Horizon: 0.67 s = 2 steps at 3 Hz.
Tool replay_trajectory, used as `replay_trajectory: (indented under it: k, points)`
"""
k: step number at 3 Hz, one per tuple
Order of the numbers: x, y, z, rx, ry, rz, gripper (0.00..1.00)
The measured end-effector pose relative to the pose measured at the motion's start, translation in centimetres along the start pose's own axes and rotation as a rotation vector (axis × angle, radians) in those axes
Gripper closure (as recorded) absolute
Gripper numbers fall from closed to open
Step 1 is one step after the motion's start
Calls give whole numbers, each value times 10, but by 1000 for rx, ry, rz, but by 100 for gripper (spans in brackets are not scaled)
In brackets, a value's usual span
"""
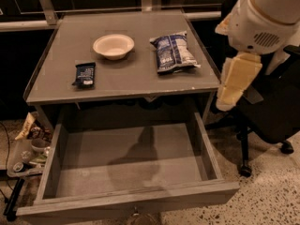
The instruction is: Place rxbar blueberry into top drawer
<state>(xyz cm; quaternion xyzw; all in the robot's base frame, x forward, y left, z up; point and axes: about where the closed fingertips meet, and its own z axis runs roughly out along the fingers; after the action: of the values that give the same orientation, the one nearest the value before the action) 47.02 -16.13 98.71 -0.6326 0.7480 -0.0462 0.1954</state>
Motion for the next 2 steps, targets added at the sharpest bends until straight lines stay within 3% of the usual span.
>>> replay_trajectory:
  k: [1,2]
  points:
    - [-56,-13,15,-17,-42,-105,0]
    - [-96,-20,17,-49,-65,-227,0]
